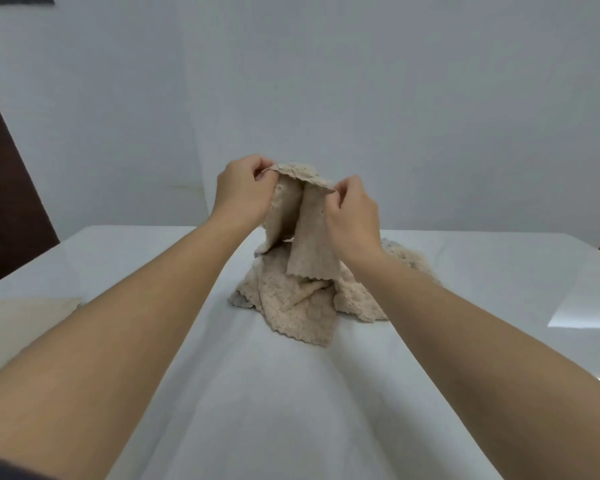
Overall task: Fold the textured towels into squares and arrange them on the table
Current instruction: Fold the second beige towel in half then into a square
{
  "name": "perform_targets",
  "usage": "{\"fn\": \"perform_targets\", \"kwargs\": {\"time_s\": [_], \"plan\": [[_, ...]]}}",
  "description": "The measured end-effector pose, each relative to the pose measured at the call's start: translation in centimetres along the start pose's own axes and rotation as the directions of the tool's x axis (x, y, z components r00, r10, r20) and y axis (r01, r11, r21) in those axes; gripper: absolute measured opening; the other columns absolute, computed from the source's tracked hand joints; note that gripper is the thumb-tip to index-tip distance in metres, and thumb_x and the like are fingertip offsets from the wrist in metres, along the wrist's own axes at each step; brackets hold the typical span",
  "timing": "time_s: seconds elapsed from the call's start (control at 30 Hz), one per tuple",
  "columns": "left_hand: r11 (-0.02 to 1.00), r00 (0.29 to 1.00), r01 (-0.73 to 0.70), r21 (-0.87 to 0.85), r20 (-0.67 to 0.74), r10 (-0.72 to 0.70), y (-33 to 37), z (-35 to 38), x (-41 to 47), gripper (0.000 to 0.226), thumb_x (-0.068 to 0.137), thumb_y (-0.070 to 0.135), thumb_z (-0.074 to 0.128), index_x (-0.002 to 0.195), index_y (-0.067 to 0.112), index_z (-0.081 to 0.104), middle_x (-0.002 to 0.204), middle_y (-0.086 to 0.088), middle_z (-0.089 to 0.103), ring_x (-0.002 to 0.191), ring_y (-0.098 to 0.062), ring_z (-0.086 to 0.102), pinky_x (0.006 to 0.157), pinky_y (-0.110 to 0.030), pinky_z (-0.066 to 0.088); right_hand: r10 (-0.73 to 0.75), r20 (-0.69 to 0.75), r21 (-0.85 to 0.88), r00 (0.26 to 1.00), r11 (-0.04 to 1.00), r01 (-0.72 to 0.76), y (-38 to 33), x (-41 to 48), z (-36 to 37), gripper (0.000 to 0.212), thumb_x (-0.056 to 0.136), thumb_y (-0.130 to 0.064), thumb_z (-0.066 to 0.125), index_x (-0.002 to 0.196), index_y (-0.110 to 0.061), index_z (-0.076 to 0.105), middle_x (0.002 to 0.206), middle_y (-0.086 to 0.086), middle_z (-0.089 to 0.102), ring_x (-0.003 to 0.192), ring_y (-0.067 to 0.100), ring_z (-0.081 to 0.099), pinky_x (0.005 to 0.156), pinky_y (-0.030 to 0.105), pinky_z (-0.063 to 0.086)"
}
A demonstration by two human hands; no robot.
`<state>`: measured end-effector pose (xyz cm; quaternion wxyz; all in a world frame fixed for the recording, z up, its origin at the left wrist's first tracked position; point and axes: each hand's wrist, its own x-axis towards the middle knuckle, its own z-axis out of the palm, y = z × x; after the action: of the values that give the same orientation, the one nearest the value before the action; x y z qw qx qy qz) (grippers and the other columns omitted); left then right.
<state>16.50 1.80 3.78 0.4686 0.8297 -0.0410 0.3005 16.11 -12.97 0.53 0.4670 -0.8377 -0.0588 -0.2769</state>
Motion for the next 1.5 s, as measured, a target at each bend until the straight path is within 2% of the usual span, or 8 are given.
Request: {"fn": "perform_targets", "kwargs": {"time_s": [0.2, 0.47, 0.63, 0.73, 0.93, 1.1, 1.27, 1.5], "plan": [[0.983, 0.992, -0.121, 0.135, -0.011, 0.124, 4.3, -5.1, -3.6, 0.022, 0.094, 0.026, 0.054, 0.087, 0.009, 0.066, 0.078, 0.004, 0.062, 0.079, -0.012, 0.054, 0.067, -0.024, 0.038, -0.222, -0.01, -0.158, 0.975, 0.963, 0.217, -3.3, -2.2, -6.5, 0.009, 0.096, -0.021, 0.041, 0.1, -0.02, 0.049, 0.062, -0.006, 0.051, 0.061, 0.019, 0.051, 0.056, 0.034, 0.039], [0.993, 0.999, -0.028, 0.113, 0.021, 0.025, 6.3, -9.9, -9.4, 0.025, 0.088, 0.036, 0.066, 0.079, 0.013, 0.065, 0.071, 0.005, 0.059, 0.065, -0.007, 0.052, 0.059, -0.023, 0.042, -0.22, 0.334, -0.171, 0.917, 0.942, 0.289, -3.9, -5.8, -15.1, 0.032, 0.082, -0.041, 0.072, 0.066, -0.017, 0.058, 0.058, -0.004, 0.049, 0.057, 0.008, 0.043, 0.056, 0.024, 0.034], [0.999, 0.996, 0.036, -0.016, 0.083, -0.034, 6.7, -11.9, -11.8, 0.023, 0.094, 0.032, 0.057, 0.074, 0.021, 0.061, 0.073, 0.002, 0.056, 0.068, -0.015, 0.051, 0.063, -0.028, 0.041, -0.071, 0.476, -0.193, 0.877, 0.964, 0.183, -4.2, -7.6, -19.5, 0.032, 0.085, -0.02, 0.07, 0.062, -0.012, 0.05, 0.058, -0.004, 0.039, 0.056, 0.01, 0.037, 0.056, 0.027, 0.029], [0.989, 0.988, 0.114, -0.1, 0.12, -0.101, 6.8, -13.0, -12.9, 0.032, 0.093, 0.039, 0.058, 0.078, 0.011, 0.06, 0.078, -0.006, 0.054, 0.073, -0.018, 0.049, 0.067, -0.031, 0.039, -0.033, 0.488, 0.063, 0.872, 0.998, 0.003, -4.2, -8.9, -21.6, 0.01, 0.09, -0.016, 0.065, 0.084, -0.009, 0.066, 0.074, 0.0, 0.057, 0.07, 0.012, 0.054, 0.065, 0.025, 0.042], [0.932, 0.96, 0.227, -0.283, 0.225, -0.165, 8.5, -14.6, -14.5, 0.025, 0.087, 0.037, 0.065, 0.083, 0.013, 0.064, 0.082, -0.006, 0.066, 0.069, -0.017, 0.063, 0.066, -0.029, 0.053, 0.077, 0.552, 0.294, 0.83, 0.914, -0.28, -4.7, -10.8, -23.4, 0.022, 0.093, -0.017, 0.06, 0.108, -0.004, 0.066, 0.103, 0.013, 0.067, 0.09, 0.021, 0.065, 0.083, 0.03, 0.053], [0.877, 0.896, 0.378, -0.297, 0.354, -0.267, 9.5, -15.1, -15.1, 0.021, 0.09, 0.031, 0.063, 0.093, 0.011, 0.068, 0.083, -0.004, 0.072, 0.064, -0.011, 0.069, 0.053, -0.019, 0.054, 0.183, 0.605, 0.261, 0.775, 0.873, -0.411, -5.2, -11.0, -24.4, 0.03, 0.093, -0.031, 0.059, 0.109, -0.006, 0.065, 0.088, 0.007, 0.07, 0.071, 0.018, 0.068, 0.06, 0.025, 0.057], [0.948, 0.921, 0.286, 0.138, 0.233, -0.312, 6.2, -11.3, -15.3, 0.028, 0.089, 0.037, 0.064, 0.083, 0.01, 0.065, 0.077, -0.006, 0.064, 0.064, -0.018, 0.057, 0.051, -0.026, 0.04, 0.369, 0.569, 0.031, 0.735, 0.883, -0.468, -2.1, -11.3, -21.8, 0.029, 0.093, -0.029, 0.062, 0.106, -0.003, 0.065, 0.091, 0.009, 0.072, 0.075, 0.018, 0.07, 0.063, 0.027, 0.058], [0.841, 0.88, 0.28, 0.463, 0.227, -0.417, -4.5, -1.9, -17.5, 0.02, 0.086, 0.03, 0.052, 0.079, 0.014, 0.062, 0.083, -0.001, 0.063, 0.074, -0.019, 0.054, 0.062, -0.03, 0.041, 0.508, 0.338, -0.463, 0.792, 0.823, -0.33, 8.1, -13.4, -13.4, 0.025, 0.088, -0.033, 0.065, 0.089, -0.007, 0.063, 0.085, 0.011, 0.061, 0.07, 0.02, 0.054, 0.056, 0.028, 0.039]]}}
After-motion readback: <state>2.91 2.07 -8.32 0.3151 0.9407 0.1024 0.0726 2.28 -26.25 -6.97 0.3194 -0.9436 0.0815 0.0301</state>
